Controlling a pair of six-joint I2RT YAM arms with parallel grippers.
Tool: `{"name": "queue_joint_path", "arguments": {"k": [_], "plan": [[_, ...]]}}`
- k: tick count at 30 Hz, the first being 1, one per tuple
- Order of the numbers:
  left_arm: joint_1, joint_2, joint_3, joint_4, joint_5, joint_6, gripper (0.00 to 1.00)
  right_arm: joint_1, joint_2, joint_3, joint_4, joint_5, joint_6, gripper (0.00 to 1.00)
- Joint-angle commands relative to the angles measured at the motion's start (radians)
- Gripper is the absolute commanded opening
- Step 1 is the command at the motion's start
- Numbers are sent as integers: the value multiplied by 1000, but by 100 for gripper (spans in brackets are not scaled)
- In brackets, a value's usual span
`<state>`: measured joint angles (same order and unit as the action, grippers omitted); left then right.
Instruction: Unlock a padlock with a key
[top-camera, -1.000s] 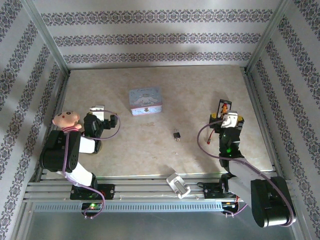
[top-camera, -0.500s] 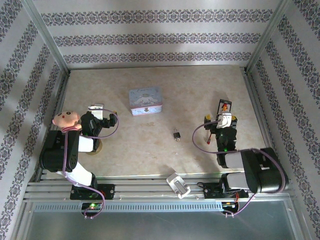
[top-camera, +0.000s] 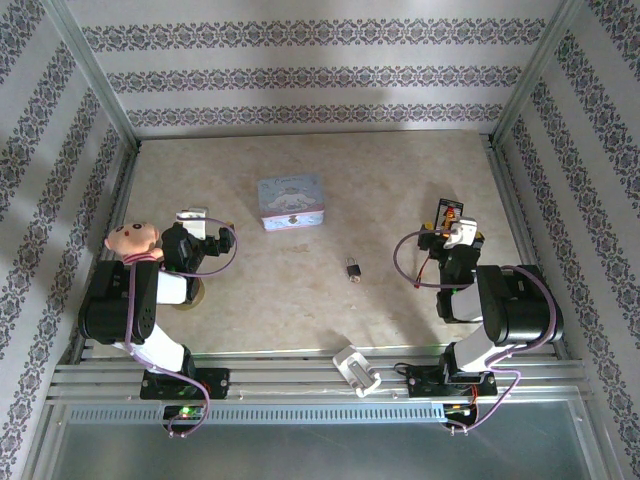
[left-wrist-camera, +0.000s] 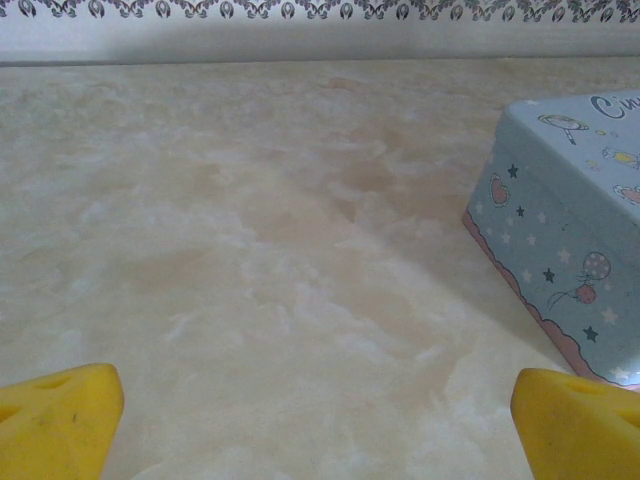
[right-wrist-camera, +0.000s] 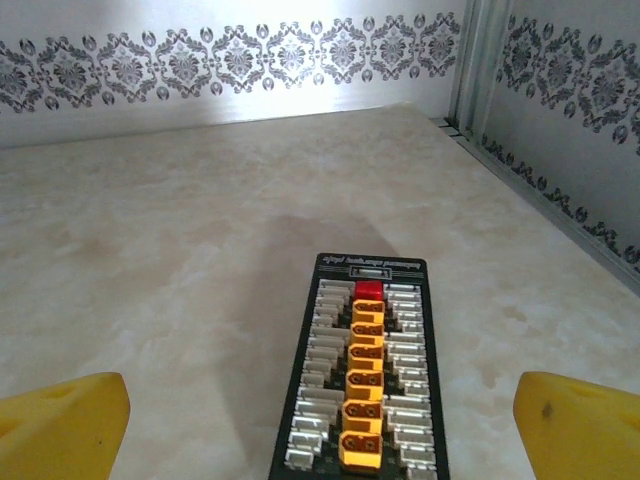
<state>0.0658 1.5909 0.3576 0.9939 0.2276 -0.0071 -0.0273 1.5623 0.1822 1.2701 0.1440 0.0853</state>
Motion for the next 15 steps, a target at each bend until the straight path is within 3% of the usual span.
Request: {"name": "queue_joint_path", "arguments": {"k": [1, 5, 12, 15], "plan": [[7, 5, 3, 11, -5, -10, 99, 0, -20, 51, -58, -41, 31, 98], [6, 5, -1, 19, 1, -10, 99, 1, -29, 180, -299, -205, -30, 98], [7, 4, 4, 12, 11, -5, 99, -9, -26, 180, -283, -344, -59, 98], [6, 4, 4, 10, 11, -5, 99, -10, -27, 178, -281, -347, -61, 98]]}}
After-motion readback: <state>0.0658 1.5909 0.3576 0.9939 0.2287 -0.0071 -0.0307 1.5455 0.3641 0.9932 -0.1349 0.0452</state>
